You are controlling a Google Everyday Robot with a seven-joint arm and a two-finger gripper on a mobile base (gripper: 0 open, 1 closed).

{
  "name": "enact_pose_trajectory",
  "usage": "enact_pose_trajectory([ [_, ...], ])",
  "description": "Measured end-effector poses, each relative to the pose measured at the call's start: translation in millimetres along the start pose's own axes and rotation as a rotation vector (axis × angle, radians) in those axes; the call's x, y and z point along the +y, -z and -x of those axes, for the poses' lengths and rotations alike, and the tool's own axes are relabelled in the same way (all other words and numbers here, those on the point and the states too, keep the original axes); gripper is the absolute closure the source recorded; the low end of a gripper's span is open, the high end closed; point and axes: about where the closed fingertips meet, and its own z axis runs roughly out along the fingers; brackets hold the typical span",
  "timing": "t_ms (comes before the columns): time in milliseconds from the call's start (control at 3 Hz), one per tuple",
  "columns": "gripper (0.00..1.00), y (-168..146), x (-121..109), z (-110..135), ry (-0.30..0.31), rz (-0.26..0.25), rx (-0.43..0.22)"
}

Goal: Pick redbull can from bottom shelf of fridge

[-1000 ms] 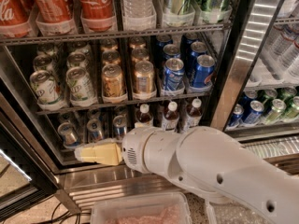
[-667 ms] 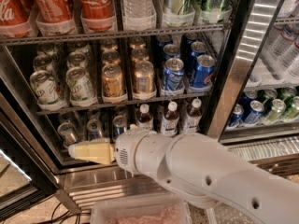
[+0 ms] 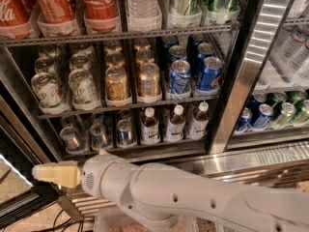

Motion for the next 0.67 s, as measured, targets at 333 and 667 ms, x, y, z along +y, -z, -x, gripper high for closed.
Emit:
enact_pose_trajectory([
  [333, 0.0, -40, 8, -17, -0.072, 0.038, -0.018],
  [667, 0.0, -69, 3, -35, -0.13, -0.03, -0.011],
])
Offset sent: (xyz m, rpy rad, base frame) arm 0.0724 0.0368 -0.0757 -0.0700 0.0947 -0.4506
